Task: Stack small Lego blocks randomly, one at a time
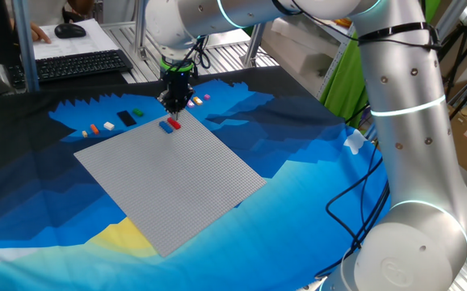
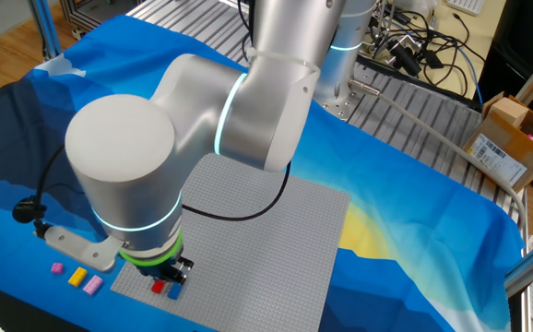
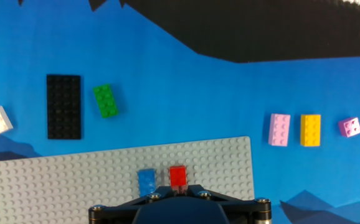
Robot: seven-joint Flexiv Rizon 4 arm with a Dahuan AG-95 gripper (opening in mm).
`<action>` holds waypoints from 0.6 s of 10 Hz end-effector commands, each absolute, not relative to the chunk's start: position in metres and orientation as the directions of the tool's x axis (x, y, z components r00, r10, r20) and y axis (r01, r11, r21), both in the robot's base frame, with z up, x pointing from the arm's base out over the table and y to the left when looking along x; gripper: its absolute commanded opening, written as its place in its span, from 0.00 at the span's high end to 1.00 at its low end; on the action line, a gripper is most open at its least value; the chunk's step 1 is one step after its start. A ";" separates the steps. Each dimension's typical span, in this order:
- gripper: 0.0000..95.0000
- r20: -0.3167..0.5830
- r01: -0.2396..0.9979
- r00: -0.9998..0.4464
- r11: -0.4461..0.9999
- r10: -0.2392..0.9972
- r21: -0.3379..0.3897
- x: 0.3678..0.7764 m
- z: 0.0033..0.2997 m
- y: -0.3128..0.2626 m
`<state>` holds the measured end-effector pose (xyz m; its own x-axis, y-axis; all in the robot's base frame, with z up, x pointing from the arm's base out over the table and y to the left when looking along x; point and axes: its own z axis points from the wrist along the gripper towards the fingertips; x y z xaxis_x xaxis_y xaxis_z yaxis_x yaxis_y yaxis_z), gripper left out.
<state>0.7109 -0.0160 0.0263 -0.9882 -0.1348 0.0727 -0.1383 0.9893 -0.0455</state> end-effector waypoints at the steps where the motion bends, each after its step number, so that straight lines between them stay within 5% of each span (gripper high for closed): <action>1: 1.00 0.075 -0.135 -0.989 0.990 -0.131 -0.045 0.714 0.023 -0.016; 6: 1.00 0.061 -0.126 -0.990 0.991 -0.123 -0.044 0.712 0.010 -0.013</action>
